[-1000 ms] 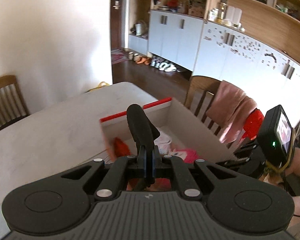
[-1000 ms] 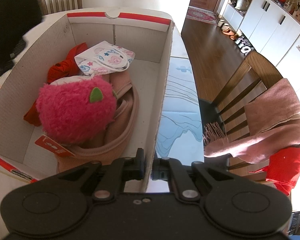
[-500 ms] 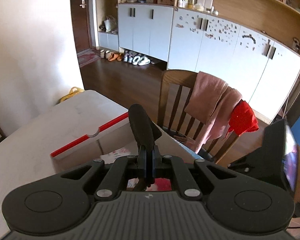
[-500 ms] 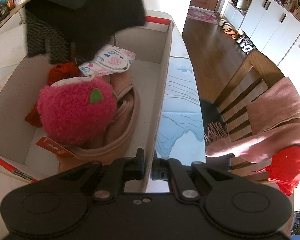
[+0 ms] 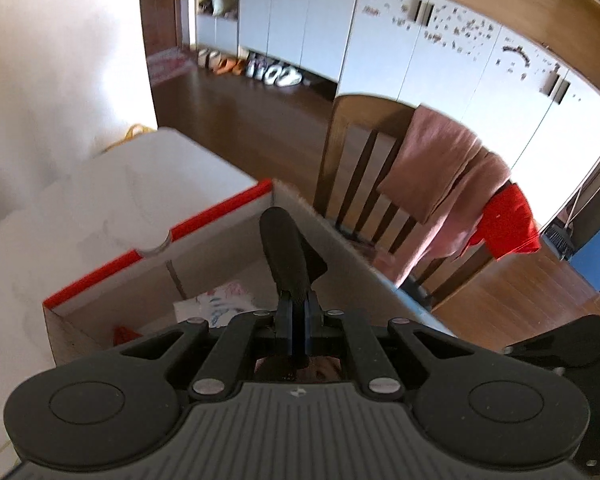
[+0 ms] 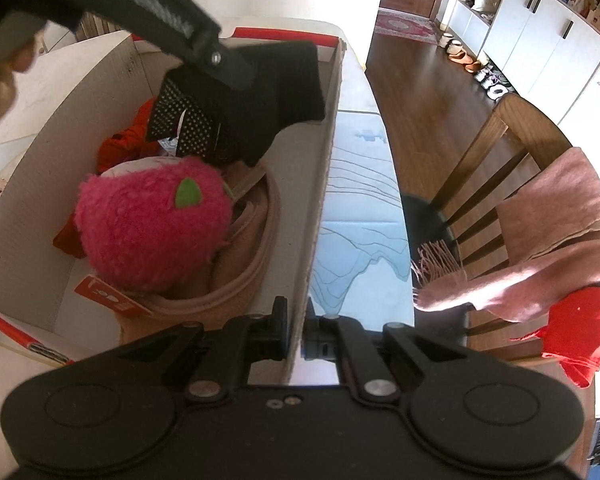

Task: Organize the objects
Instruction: 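Carry the black mesh item into the box and open the left gripper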

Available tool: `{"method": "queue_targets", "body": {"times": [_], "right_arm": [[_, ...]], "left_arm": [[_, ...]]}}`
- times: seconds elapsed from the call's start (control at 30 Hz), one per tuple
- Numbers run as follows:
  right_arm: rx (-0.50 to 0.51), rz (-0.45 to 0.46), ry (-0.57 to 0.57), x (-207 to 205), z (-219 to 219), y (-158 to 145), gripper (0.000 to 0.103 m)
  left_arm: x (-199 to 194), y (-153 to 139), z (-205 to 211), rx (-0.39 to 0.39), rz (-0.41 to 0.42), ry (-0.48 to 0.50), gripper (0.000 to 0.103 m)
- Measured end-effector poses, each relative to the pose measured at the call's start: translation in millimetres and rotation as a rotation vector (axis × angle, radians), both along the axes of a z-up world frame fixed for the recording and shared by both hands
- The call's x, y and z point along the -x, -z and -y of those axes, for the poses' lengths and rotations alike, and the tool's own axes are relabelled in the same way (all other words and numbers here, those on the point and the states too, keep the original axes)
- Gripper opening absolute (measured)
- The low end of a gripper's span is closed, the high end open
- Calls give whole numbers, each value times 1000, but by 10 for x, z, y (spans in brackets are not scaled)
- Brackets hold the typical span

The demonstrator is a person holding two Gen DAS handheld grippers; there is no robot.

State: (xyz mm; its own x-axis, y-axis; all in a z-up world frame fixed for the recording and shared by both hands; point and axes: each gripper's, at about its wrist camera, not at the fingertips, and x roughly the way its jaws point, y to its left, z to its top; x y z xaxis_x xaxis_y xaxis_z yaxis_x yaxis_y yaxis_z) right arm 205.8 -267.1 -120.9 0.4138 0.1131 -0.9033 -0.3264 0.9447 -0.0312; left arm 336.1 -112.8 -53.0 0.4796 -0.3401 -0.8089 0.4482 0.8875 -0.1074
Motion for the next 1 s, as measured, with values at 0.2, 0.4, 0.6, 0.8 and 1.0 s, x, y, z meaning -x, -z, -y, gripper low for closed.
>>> {"method": "queue_targets", "body": {"times": [0.2, 0.4, 0.6, 0.8, 1.0], "right_arm": [[-4, -2, 1, 3, 9, 6, 5], [-9, -6, 5, 9, 21, 13, 5], [-7, -9, 6, 21, 17, 13, 5], [-4, -13, 8, 18, 8, 17, 5], [1, -15, 9, 9, 3, 15, 5]], "left_arm": [[-189, 204, -79, -32, -54, -38, 4], [-259, 374, -58, -122, -79, -16, 4], [-284, 470, -88, -139, -102, -32, 6], [-270, 419, -116, -142, -83, -35, 28], [-187, 261, -210, -97, -43, -46, 63]]}}
